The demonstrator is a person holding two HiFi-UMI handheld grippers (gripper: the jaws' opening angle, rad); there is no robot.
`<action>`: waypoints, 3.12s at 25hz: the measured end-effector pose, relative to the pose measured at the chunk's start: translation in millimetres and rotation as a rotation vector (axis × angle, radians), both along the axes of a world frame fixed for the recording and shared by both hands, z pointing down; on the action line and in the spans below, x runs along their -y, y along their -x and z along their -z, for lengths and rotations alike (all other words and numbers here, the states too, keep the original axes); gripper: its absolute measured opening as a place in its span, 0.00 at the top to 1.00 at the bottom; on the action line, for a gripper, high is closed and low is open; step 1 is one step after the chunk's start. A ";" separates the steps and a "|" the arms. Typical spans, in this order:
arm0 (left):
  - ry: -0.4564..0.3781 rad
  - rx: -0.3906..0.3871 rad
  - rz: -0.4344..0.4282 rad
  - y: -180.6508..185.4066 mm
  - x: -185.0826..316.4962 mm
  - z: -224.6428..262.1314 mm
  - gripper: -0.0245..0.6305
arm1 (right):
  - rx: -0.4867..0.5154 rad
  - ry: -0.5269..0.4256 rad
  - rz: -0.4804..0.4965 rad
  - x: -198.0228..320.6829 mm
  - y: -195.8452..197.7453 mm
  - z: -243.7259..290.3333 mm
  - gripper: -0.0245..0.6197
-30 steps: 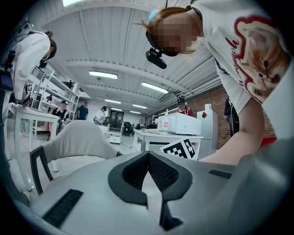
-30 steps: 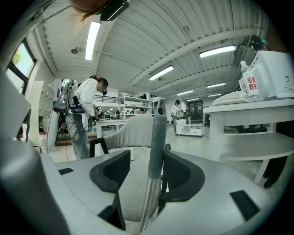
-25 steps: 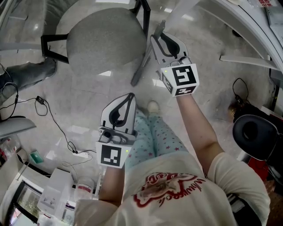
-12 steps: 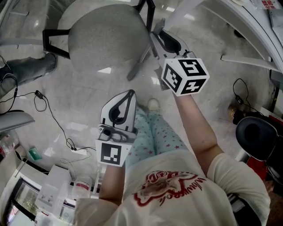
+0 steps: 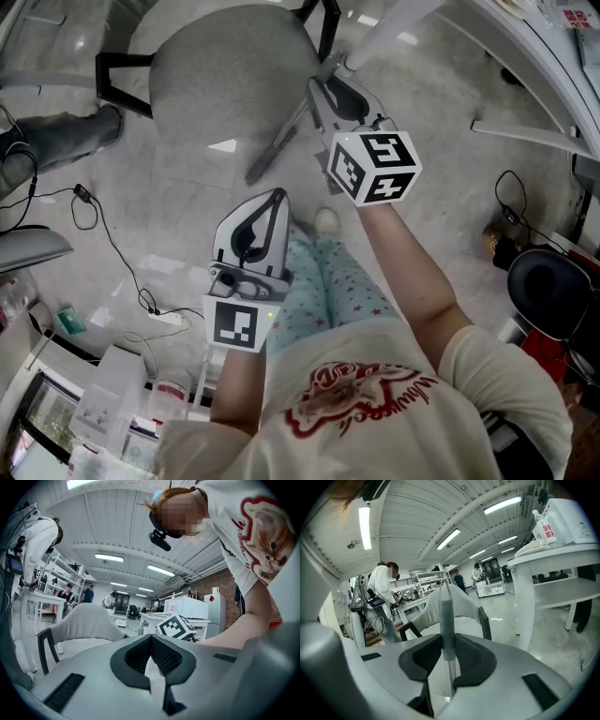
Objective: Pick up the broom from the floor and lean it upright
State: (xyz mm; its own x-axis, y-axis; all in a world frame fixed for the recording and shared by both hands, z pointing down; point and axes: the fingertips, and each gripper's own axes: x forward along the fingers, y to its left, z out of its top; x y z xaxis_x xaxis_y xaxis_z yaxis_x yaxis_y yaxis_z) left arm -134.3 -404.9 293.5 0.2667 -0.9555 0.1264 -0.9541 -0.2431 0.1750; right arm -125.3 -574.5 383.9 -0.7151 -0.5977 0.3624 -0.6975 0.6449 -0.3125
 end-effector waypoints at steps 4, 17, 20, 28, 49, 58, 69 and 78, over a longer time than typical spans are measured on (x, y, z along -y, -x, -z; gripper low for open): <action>0.005 -0.003 0.011 4.3 -1.9 -2.7 0.93 | 0.003 -0.043 0.023 -1.2 11.2 -0.8 0.80; 0.013 -0.003 0.025 10.3 -4.0 -7.2 0.93 | -0.077 -0.153 0.135 5.6 13.3 20.4 0.61; 0.011 -0.001 0.022 10.2 -3.9 -5.9 0.93 | -0.097 -0.203 0.116 2.0 3.1 33.6 0.58; -0.012 0.012 0.035 8.2 -3.4 6.2 0.93 | -0.019 -0.321 0.028 -30.3 -38.0 86.2 0.87; -0.141 0.029 0.069 -59.3 -76.0 89.0 0.93 | 0.148 -0.374 0.248 -189.6 -70.3 165.6 0.92; -0.205 0.034 0.051 -117.6 -185.4 118.3 0.93 | 0.163 -0.448 0.205 -302.5 -134.8 198.8 0.92; -0.235 -0.011 -0.073 -192.9 -375.5 182.9 0.93 | 0.278 -0.493 0.174 -490.8 -193.3 296.7 0.92; -0.267 0.009 -0.114 -274.6 -424.4 219.1 0.93 | 0.238 -0.514 0.250 -556.4 -279.5 324.7 0.92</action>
State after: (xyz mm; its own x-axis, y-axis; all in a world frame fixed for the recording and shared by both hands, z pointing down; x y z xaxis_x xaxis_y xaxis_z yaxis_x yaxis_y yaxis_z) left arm 140.3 19.6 74.4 0.3742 -0.9192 -0.1225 -0.9192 -0.3851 0.0818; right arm 154.2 -18.1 59.2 -0.8821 -0.4571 -0.1136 -0.4548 0.8893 -0.0470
